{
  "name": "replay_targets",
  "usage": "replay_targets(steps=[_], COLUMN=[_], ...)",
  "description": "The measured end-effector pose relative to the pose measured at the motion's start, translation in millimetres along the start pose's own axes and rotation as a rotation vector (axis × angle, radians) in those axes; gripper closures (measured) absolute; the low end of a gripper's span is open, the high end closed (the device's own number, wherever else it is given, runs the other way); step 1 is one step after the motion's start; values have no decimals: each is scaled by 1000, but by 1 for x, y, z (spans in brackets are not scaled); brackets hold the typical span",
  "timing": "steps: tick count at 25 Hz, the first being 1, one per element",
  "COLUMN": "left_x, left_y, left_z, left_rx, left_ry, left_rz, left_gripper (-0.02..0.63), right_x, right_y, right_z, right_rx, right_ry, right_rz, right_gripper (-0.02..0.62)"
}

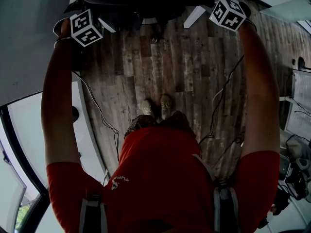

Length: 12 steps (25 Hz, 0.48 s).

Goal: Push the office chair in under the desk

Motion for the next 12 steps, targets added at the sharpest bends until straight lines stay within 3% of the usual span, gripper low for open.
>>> replay_targets(steps=[12], left_x=[-4], left_y=[3], left_z=[-3], left_rx=[-8], left_ry=[23], left_rz=[7], left_gripper=[488], right_x=[4], right_y=[2], right_z=[-5], right_rx=[5], right_ry=[1], right_rz=[-7], right_gripper=[436])
Point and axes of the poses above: the fingertips, and each gripper's own axes: y backward along the fingers, z to its left, x out of its underside, the point moved 4 cm from there along y, backward along the fingers, and after that the axes turned 6 degrees about y, right-handed, at the moved point
